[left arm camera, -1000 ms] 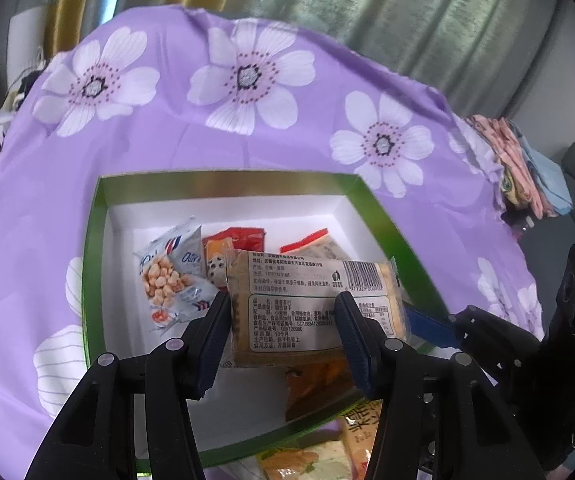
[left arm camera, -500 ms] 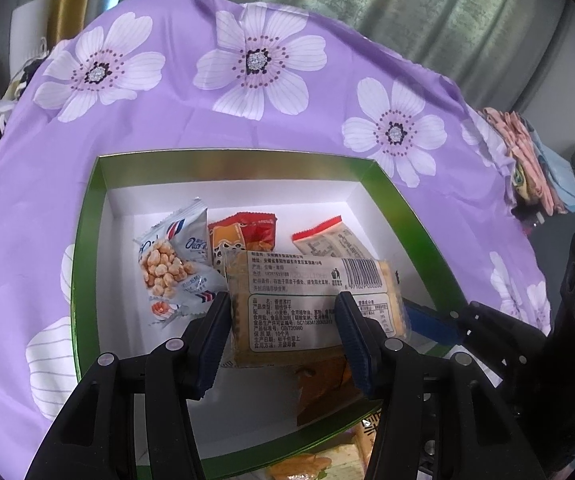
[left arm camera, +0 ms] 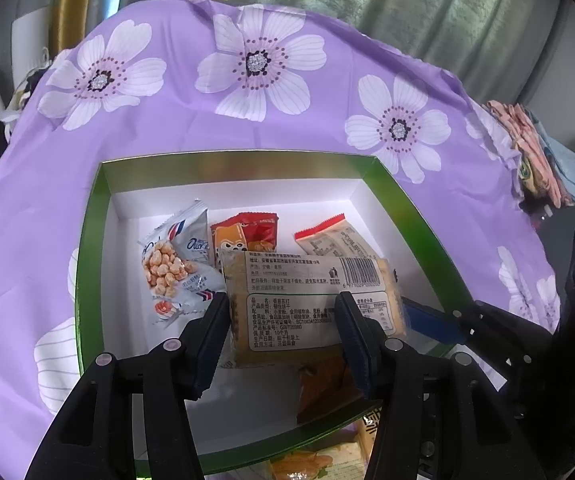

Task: Organize snacks
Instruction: 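Lower the cracker packet into the box and open the left tool, then withdraw the open left tool from the box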

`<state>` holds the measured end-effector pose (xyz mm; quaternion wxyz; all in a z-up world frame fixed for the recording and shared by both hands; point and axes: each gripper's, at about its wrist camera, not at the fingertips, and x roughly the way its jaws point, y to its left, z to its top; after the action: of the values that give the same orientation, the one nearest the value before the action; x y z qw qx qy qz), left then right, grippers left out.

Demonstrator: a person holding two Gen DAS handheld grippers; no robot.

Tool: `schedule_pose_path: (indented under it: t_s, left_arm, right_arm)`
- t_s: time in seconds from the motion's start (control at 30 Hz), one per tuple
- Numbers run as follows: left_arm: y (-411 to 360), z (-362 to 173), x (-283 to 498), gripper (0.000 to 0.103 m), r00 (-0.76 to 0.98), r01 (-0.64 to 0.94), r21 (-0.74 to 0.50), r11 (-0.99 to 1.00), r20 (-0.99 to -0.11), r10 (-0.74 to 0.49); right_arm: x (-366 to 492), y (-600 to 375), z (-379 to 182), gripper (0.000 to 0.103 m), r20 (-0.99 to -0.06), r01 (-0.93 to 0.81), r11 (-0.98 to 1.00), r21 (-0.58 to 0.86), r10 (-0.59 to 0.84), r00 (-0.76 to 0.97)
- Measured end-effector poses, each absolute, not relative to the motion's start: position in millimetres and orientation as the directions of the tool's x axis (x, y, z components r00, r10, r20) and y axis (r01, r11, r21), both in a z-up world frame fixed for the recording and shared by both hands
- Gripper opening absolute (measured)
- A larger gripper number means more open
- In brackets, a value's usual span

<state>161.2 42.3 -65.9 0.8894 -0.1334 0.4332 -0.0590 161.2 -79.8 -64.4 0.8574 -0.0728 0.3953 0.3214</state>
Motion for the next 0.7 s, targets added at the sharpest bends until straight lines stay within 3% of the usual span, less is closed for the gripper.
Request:
schedule_pose_path:
  t_s: [0.33, 0.7]
  left_arm:
    - [35.4, -63.1, 158.1, 0.053, 0.619, -0.014, -0.249, 0.968, -0.763, -0.187]
    - [26.3, -38.2, 133.1, 0.077, 0.676, -0.012, -0.175, 0.985, -0.727, -0.121]
  right_arm:
    - [157.2, -83.6, -59.1, 0.052, -0.718, -0.594, 0.793, 0.133, 0.49, 0.494]
    - [132.2, -97.2, -37.3, 0.064, -0.678, -0.588, 0.801, 0.118, 0.497, 0.541]
